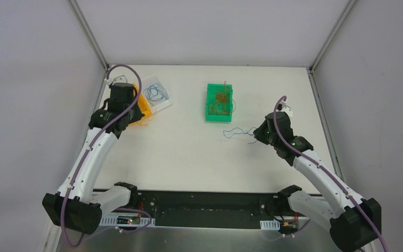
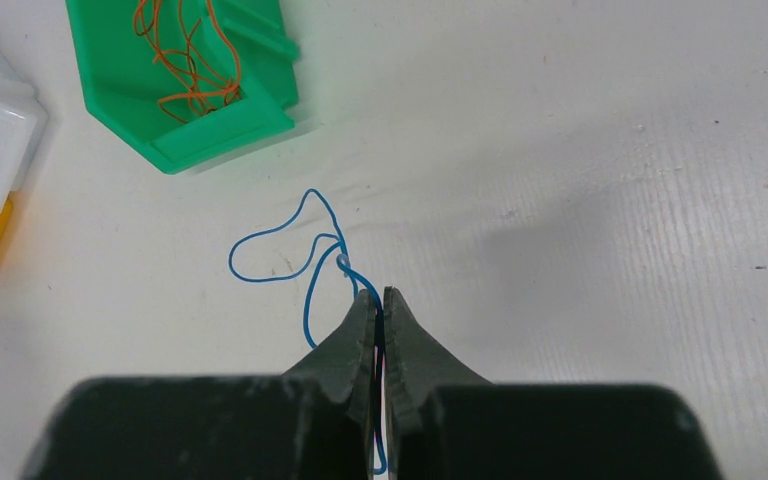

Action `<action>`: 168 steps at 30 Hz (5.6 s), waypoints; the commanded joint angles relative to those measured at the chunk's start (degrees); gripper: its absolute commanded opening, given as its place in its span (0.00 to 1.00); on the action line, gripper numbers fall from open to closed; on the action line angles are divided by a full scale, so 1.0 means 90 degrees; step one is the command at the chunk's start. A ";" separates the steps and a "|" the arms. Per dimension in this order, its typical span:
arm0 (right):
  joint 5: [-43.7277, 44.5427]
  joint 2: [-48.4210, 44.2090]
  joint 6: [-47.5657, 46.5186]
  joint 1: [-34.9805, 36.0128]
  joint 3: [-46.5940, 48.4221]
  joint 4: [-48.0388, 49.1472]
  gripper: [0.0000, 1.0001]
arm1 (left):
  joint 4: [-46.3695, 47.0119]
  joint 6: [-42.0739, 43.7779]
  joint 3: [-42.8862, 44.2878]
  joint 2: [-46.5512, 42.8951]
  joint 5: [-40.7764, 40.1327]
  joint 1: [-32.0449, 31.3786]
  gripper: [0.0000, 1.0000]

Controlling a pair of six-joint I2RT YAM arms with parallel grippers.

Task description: Untangle the cables

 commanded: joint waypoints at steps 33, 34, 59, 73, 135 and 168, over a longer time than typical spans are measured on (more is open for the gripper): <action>-0.0535 0.0351 -0.0104 -0.0027 0.0404 0.0699 0.00 | 0.0158 -0.0004 0.2079 0.1951 0.0365 0.2444 0.00; -0.0551 0.0362 -0.0102 -0.0021 0.0407 0.0709 0.00 | 0.0199 -0.0025 0.2142 0.2071 0.0456 0.2473 0.00; -0.0816 0.0565 0.0060 -0.0021 0.0322 0.0842 0.00 | 0.0877 -0.0912 0.3347 0.5628 0.2223 0.3099 0.00; -0.2171 0.0712 -0.0334 0.0083 0.0581 0.1132 0.00 | 0.0914 -0.0748 0.2931 0.4567 0.2274 0.3083 0.61; 0.0774 0.8146 -0.1835 0.2995 0.8295 0.3659 0.79 | 0.0169 0.0368 0.0080 0.0186 0.4140 0.2952 0.93; -0.0692 -0.0670 -0.1070 -0.0072 0.0023 0.1847 0.99 | 0.1740 -0.0711 -0.2102 -0.1406 0.3437 0.1248 0.99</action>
